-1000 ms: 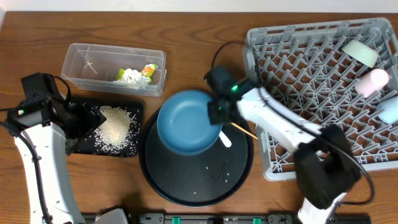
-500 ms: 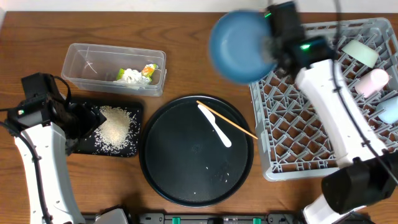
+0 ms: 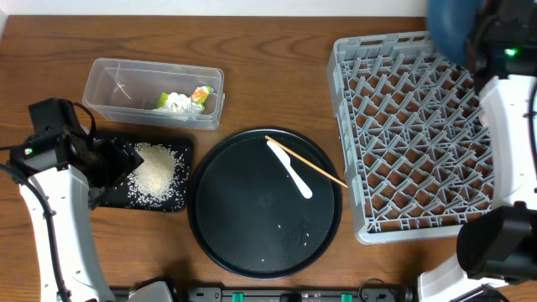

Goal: Sort waste into correct bins and load items into the dishwasher rack
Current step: 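Carry the blue bowl with right gripper into the rack's back right, then lower the blue bowl into the rack's back left and release it, then reach right gripper to the wooden chopstick on the round tray and grasp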

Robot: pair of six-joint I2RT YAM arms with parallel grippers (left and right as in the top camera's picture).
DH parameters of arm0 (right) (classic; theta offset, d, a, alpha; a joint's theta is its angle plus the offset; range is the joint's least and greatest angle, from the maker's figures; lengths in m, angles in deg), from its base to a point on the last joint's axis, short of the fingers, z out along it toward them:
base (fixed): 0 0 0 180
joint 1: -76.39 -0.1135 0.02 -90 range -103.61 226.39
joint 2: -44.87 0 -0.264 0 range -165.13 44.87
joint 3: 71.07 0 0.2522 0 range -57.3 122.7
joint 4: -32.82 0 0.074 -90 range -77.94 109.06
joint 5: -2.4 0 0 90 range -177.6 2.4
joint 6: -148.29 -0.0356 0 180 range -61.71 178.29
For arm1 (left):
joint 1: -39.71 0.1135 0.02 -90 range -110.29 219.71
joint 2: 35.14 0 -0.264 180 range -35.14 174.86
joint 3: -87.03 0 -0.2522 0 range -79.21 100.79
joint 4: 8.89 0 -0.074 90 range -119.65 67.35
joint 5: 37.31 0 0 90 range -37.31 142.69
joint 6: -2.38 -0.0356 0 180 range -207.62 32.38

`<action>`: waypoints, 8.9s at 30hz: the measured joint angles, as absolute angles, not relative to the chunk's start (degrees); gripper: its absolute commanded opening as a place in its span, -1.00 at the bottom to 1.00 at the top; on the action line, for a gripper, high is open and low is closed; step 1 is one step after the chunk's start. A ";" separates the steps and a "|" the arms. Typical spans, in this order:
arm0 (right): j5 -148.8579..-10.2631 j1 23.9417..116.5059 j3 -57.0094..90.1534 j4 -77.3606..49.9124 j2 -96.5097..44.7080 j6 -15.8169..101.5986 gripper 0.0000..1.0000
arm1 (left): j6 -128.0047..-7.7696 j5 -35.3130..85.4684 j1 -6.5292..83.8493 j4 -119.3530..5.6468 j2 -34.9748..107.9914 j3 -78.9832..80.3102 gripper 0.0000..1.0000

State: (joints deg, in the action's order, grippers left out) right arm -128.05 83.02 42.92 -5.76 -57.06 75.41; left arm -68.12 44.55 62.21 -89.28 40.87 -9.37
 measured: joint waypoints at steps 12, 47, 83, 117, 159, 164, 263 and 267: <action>-136.77 84.75 43.10 -5.95 -65.28 80.03 -0.98 | -68.14 44.55 62.21 -88.86 40.85 -9.37 0.72; -141.99 81.34 44.21 -14.13 -67.92 72.64 -0.98 | -66.63 44.55 62.21 -88.86 40.87 -9.37 0.73; -146.19 76.53 43.42 3.34 -68.66 89.21 -0.97 | -66.65 44.55 62.21 -89.15 40.87 -9.39 0.73; -151.28 72.22 36.49 11.40 -68.36 98.47 -0.97 | -66.67 44.53 62.21 -89.15 40.87 -9.39 0.72; -151.83 64.09 37.00 -10.65 -67.51 85.27 -0.63 | -66.67 44.55 62.21 -88.84 40.87 -9.39 0.72; -151.52 64.14 36.67 -13.76 -67.51 83.17 -0.21 | -66.67 44.55 62.21 -88.84 40.87 -9.39 0.73; -73.06 57.25 35.84 -46.76 -48.32 65.64 0.42 | -66.67 44.55 62.21 -88.25 40.87 -9.39 0.74; -72.86 51.96 35.84 -50.65 -51.05 68.92 0.35 | -66.67 44.53 62.21 -88.45 40.87 -9.39 0.74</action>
State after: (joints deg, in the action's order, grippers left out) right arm -72.86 51.96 35.84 -50.65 -51.05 68.92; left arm -66.67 44.53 62.21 -88.45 40.87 -9.39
